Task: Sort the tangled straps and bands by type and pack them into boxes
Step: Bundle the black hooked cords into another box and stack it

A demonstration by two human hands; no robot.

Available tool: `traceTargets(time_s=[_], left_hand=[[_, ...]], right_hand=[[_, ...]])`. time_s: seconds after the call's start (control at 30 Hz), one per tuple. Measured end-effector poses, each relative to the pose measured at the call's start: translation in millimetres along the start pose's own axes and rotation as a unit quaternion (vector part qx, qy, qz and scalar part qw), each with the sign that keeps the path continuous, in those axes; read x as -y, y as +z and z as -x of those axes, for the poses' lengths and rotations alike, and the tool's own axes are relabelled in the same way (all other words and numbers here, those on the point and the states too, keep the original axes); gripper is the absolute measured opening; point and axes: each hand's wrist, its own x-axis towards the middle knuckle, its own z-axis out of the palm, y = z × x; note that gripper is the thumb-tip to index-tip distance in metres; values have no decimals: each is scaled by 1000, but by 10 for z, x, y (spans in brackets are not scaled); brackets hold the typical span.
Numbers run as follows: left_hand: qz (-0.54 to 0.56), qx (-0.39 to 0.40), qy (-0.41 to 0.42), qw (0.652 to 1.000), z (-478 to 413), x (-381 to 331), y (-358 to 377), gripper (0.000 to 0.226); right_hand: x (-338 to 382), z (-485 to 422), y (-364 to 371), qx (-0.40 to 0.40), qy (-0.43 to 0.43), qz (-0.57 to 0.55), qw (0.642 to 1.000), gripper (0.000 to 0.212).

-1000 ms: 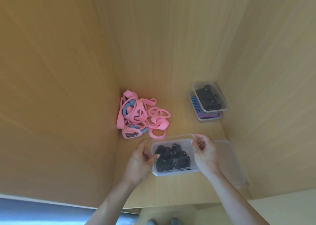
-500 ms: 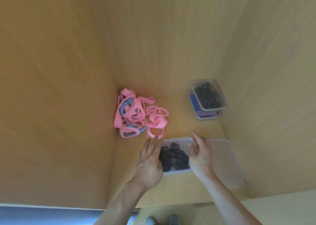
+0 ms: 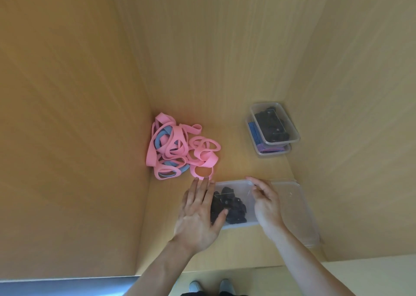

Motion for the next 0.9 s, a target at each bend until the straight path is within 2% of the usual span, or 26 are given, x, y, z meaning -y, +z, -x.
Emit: traceTargets(time_s=[0.13, 0.23, 0.3, 0.4, 0.5, 0.57, 0.73, 0.9], left_hand=[[-5, 0, 3, 1000, 20, 0, 19, 83], [33, 5, 11, 999, 25, 22, -3, 84], [48, 11, 17, 999, 10, 34, -31, 84], [81, 27, 32, 996, -34, 70, -87, 83], [160, 39, 36, 986, -99, 129, -152, 73], [187, 29, 33, 981, -123, 141, -165, 66], [201, -19, 27, 979, -114, 129, -127, 63], [339, -14, -68, 938, -60, 137, -151, 67]], right_hand=[[-4, 30, 6, 7, -28, 93, 995, 38], [-8, 81, 20, 20, -78, 206, 975, 35], [29, 110, 18, 45, -143, 337, 929, 38], [111, 154, -12, 153, -242, 458, 842, 63], [139, 165, -54, 259, -254, 518, 775, 87], [151, 152, -79, 295, -245, 540, 749, 98], [208, 131, -46, 291, -240, 560, 738, 109], [242, 85, -39, 292, -253, 556, 736, 114]])
